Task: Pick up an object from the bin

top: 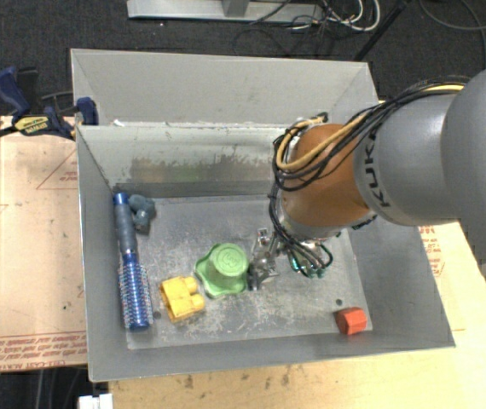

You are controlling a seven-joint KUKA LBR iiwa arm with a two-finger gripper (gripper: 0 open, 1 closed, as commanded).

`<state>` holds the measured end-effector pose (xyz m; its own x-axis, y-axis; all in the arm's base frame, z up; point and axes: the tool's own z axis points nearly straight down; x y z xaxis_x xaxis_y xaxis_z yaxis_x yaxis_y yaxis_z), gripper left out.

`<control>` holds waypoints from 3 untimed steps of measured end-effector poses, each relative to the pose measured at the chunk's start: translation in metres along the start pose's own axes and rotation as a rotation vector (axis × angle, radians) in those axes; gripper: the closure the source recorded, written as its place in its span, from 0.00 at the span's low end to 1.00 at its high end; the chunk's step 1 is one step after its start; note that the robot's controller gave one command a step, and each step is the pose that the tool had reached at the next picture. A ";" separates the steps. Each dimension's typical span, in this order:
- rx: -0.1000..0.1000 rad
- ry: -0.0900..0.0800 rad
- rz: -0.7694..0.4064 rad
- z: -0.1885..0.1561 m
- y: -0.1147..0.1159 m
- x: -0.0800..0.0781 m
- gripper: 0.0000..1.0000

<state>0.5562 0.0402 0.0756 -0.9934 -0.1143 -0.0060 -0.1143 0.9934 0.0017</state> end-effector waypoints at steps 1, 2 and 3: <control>-0.003 -0.004 -0.220 -0.081 0.100 -0.009 0.00; -0.002 -0.003 -0.013 -0.010 0.062 -0.011 0.00; -0.002 -0.005 -0.013 -0.011 0.062 -0.012 1.00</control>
Offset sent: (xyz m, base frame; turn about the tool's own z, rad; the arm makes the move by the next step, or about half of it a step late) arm -0.0039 0.0947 0.0785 -0.2154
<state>0.5609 0.1036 0.0873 -0.9918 -0.1274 -0.0107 -0.1274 0.9918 0.0038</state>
